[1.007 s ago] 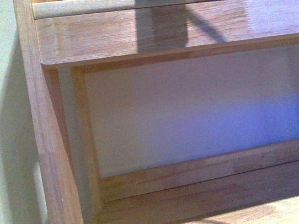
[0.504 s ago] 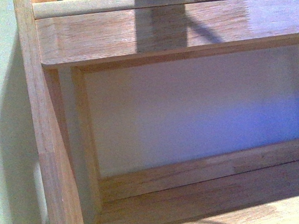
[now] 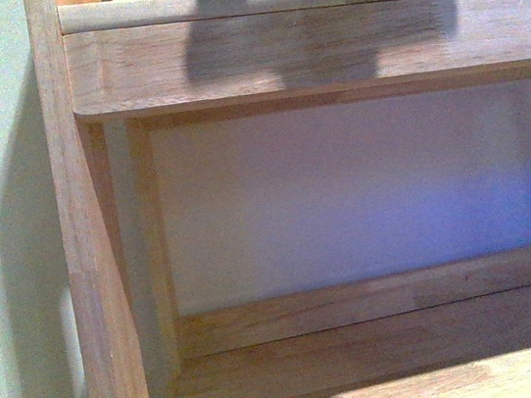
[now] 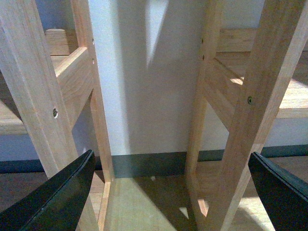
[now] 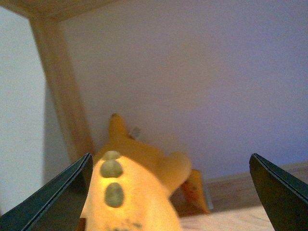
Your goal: Put away toys
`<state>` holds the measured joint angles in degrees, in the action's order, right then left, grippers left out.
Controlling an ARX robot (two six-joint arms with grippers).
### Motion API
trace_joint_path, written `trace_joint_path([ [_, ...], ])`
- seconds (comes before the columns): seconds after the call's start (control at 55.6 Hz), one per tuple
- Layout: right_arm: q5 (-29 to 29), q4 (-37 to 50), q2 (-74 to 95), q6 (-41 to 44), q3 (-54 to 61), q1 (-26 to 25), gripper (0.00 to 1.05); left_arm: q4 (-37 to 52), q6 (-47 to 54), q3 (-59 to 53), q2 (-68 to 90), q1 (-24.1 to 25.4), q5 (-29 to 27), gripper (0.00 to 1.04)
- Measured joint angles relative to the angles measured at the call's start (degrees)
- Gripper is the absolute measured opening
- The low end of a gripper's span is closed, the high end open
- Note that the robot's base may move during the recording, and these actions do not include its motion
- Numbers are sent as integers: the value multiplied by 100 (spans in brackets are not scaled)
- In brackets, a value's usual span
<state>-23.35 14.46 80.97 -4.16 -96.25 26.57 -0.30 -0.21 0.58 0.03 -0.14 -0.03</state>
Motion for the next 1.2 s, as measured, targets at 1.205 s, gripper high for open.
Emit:
trace_joint_path([
  [1.205,-1276,-267,-6516,-568,8124,-48,98,0,0,-2,0,0,-2,98],
])
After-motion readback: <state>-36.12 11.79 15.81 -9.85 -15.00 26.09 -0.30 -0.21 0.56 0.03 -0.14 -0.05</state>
